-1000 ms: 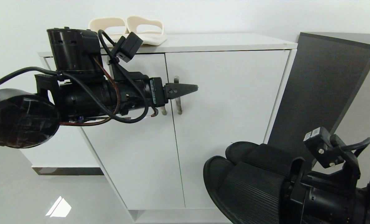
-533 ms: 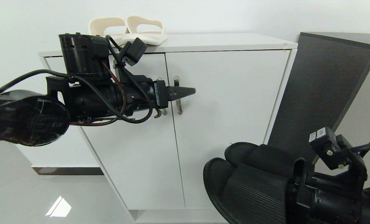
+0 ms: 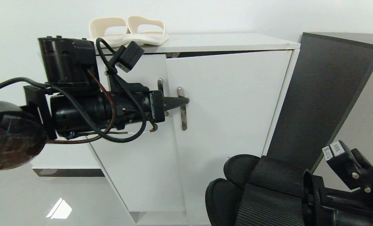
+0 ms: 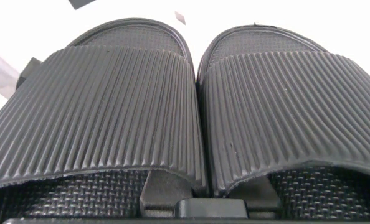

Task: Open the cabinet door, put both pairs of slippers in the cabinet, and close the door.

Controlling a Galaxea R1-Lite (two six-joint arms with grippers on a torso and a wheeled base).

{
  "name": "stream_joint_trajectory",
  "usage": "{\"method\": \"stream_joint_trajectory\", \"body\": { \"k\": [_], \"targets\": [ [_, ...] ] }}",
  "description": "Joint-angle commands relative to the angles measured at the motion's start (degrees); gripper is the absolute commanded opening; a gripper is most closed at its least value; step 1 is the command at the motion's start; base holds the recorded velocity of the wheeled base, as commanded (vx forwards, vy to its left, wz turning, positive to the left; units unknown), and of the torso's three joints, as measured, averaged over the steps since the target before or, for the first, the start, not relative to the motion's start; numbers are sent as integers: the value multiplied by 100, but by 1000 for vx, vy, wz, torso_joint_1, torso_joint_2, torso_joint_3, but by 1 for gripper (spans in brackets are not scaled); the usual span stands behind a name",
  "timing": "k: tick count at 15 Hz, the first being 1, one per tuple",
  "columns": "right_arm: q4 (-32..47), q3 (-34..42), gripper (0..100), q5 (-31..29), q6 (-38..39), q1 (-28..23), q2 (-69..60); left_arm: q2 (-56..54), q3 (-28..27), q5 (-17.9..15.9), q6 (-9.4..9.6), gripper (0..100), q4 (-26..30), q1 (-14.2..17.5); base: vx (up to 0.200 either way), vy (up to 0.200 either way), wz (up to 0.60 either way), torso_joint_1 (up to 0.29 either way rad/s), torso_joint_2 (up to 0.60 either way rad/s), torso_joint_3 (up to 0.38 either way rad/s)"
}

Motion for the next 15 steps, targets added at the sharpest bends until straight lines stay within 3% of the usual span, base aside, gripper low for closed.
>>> {"method": "stream_joint_trajectory", "body": {
  "k": [1, 4, 7, 9, 11, 14, 15],
  "targets": [
    [-4, 16, 0, -1, -2, 3, -48, -808, 578, 21, -10, 0, 14, -36, 0, 0, 0, 0, 0, 0],
    [-4, 86, 0, 34, -2, 3, -57, -1775, 1290, 56, -115, 0, 23, -212, 0, 0, 0, 0, 0, 0],
    [5, 139, 0, 272, -82, 3, -215, -2346, 1694, 74, -124, 0, 40, -98, 0, 0, 0, 0, 0, 0],
    [5, 139, 0, 280, -99, 3, -276, -2171, 1501, 65, -98, 0, 14, 500, 0, 0, 0, 0, 0, 0],
    [5, 139, 0, 280, -126, 3, -285, -1722, 1070, 56, -98, 0, -4, 878, 0, 0, 0, 0, 0, 0],
    [5, 139, 0, 280, -134, 3, -276, -967, 499, 56, -80, 0, -21, 966, 0, 0, 0, 0, 0, 0],
    [5, 139, 0, 280, -152, 3, -276, -677, 376, 39, -71, 0, -276, 966, 0, 0, 0, 0, 0, 0]
  ]
}}
